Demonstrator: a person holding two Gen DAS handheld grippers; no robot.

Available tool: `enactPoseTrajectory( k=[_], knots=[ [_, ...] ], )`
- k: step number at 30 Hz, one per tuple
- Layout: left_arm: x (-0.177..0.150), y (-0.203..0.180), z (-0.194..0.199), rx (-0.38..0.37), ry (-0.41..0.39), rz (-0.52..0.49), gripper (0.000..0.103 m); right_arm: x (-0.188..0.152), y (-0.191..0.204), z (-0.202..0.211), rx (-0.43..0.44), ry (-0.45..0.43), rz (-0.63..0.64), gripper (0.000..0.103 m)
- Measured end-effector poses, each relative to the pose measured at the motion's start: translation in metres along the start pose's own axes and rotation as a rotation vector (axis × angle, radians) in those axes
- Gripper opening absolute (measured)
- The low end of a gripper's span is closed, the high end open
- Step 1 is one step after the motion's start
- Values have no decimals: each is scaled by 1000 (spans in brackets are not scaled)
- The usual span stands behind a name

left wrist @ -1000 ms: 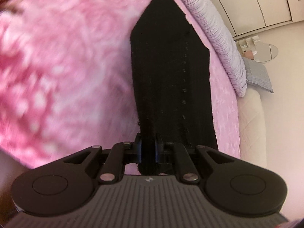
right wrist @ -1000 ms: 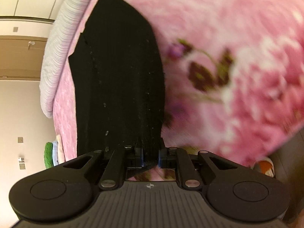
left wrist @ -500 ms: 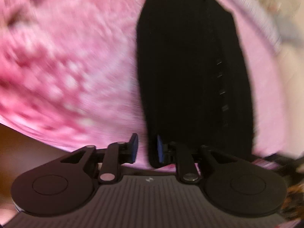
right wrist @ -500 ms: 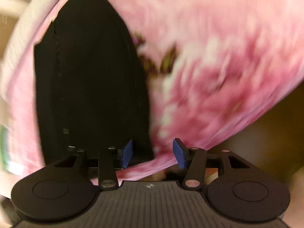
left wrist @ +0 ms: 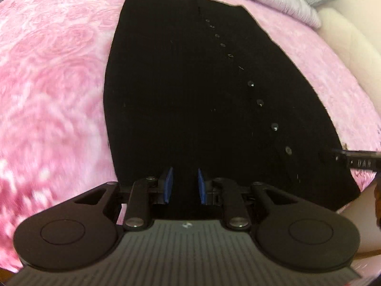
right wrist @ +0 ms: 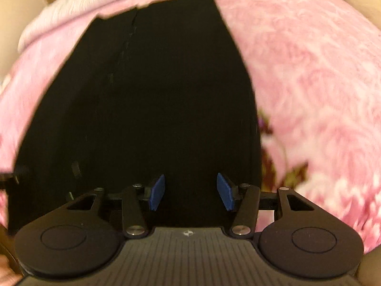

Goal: Fold clothes
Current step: 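Open both grippers and pull back from the flattened garment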

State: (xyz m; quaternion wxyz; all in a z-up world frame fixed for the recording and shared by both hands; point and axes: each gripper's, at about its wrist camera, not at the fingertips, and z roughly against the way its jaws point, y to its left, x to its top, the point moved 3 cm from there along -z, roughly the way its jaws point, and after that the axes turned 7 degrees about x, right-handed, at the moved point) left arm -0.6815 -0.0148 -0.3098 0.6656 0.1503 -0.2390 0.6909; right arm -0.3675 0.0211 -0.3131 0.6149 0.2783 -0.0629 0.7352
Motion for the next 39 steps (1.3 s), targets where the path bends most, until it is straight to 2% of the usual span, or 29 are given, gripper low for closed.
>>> enactPoseTrajectory(
  k=[6, 9, 11, 13, 15, 17, 19, 21, 24, 29, 33, 37, 39],
  knots=[
    [-52, 3, 27, -11, -135, -66, 17, -55, 14, 30, -28, -47, 57, 54],
    [-75, 4, 42, -8, -197, -87, 17, -76, 23, 39, -70, -109, 55, 54],
    [-85, 2, 60, 15, -191, -82, 17, -87, 30, 46, -111, -127, 30, 57],
    [-91, 1, 80, 40, -173, -68, 19, -91, 36, 59, -156, -89, -36, 59],
    [-92, 0, 103, 40, -191, -52, 31, -93, 45, 81, -148, -128, -71, 64],
    [-91, -6, 123, 66, -208, -46, 40, -94, 56, 107, -122, -200, -93, 82],
    [-89, -12, 140, 92, -221, -39, 41, -93, 66, 128, -114, -240, -102, 82],
    [-90, -20, 155, 108, -234, -51, 50, -91, 76, 144, -97, -269, -96, 89],
    [-92, -31, 170, 165, -256, -85, 63, -91, 87, 154, -87, -283, -99, 89],
    [-97, -42, 179, 215, -264, -89, 76, -100, 91, 153, -108, -271, -95, 89],
    [-100, -46, 175, 256, -258, -96, 85, -108, 93, 151, -128, -258, -89, 89],
    [-103, -46, 172, 276, -253, -85, 88, -116, 95, 149, -148, -246, -84, 89],
    [-105, -47, 171, 283, -254, -85, 94, -120, 96, 148, -158, -239, -81, 89]
  ],
)
